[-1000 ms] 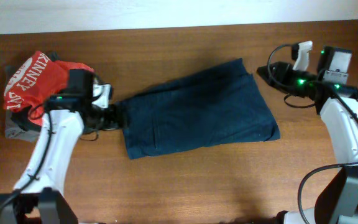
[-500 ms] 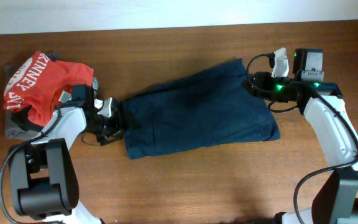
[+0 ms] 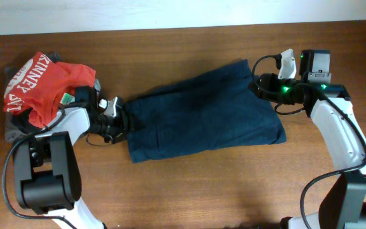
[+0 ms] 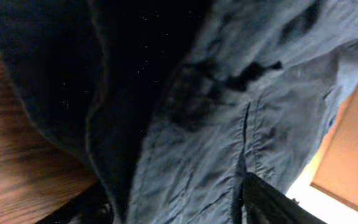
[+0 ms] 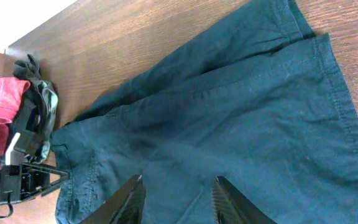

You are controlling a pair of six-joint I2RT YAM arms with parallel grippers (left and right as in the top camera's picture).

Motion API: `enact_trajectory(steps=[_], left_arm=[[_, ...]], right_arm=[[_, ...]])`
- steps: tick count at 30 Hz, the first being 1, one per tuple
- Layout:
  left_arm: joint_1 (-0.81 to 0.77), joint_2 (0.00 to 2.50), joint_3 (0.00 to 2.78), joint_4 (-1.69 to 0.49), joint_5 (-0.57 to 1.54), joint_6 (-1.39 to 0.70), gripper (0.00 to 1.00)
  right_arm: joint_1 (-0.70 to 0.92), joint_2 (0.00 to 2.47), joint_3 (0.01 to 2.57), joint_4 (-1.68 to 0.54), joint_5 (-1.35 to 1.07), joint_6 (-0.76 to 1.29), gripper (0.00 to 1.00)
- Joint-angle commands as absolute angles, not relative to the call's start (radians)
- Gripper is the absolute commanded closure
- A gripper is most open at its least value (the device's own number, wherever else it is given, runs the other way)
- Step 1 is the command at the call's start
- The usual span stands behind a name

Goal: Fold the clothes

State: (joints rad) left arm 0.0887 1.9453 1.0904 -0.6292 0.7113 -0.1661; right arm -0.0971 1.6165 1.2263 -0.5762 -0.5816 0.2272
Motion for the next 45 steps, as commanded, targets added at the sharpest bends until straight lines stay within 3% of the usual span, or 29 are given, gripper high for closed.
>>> enact_trajectory(steps=[1,3,5,10,11,16,18,24,33,45], left_arm=[[0.075,2.043,1.027,-0.619,0.562,-0.14,0.35],[0.062,2.043,1.027,-0.607,0.561,-0.14,0.34],[0.043,2.043,1.027,-0.598,0.562,-0.141,0.26],[-0.007,2.043,1.027,-0.564,0.556,-0.14,0.3],[-0.011,2.043,1.027,-0.564,0.553,-0.14,0.36],[-0.01,2.043,1.028,-0.561,0.554,-0.125,0.89],[-0.01,2.041,1.028,-0.569,0.558,-0.117,0.99],[-0.004,1.99,1.102,-0.764,0.535,-0.052,0.99],[-0.004,1.805,1.445,-1.235,0.204,0.031,0.99],[-0.004,1.774,1.648,-1.291,0.224,0.038,1.0]], right_arm=[[-0.092,1.611,1.227,-0.577,-0.57,0.214,0.6],[-0.092,1.611,1.227,-0.577,-0.57,0.214,0.6],[-0.092,1.611,1.227,-0.581,-0.57,0.214,0.6],[-0.092,1.611,1.227,-0.582,-0.57,0.214,0.6],[-0.092,1.611,1.227,-0.583,-0.57,0.214,0.6],[-0.092,1.611,1.227,-0.591,-0.57,0.214,0.61],[-0.092,1.611,1.227,-0.591,-0.57,0.214,0.6],[-0.092,1.611,1.227,-0.597,-0.57,0.214,0.61],[-0.092,1.611,1.227,-0.601,-0.559,0.214,0.61],[0.005,1.722,1.081,-0.625,-0.385,0.287,0.71]])
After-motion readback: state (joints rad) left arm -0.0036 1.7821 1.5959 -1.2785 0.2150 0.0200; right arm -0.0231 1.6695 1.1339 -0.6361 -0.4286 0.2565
